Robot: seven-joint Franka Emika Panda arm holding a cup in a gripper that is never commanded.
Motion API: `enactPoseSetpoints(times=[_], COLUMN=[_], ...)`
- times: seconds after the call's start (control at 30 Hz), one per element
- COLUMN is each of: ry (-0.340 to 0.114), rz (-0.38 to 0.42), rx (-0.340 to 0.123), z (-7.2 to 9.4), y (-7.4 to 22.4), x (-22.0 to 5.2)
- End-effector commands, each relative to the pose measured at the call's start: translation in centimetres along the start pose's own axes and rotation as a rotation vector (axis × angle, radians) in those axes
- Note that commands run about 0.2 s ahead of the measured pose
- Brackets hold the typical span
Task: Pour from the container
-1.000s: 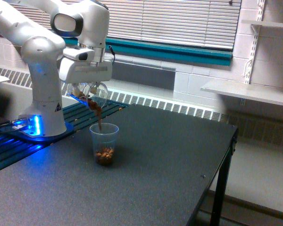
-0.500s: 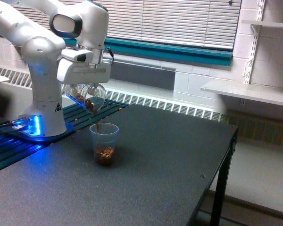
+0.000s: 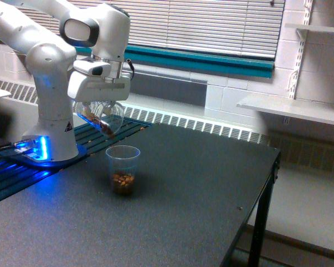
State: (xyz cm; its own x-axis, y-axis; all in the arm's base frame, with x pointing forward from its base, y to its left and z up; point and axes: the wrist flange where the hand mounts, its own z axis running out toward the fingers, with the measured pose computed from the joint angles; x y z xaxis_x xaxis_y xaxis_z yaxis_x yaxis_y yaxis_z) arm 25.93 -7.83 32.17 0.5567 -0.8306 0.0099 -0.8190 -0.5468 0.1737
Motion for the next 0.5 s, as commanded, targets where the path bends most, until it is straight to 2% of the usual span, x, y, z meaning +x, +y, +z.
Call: enactPoseSetpoints(times=[0.03, 0.5], ry=[-0.002, -0.003], rz=[-0.024, -0.028], rx=[-0.036, -0.071], z=[0.8, 1.2], y=[-0.4, -0.6], x=[-0.5, 0.5])
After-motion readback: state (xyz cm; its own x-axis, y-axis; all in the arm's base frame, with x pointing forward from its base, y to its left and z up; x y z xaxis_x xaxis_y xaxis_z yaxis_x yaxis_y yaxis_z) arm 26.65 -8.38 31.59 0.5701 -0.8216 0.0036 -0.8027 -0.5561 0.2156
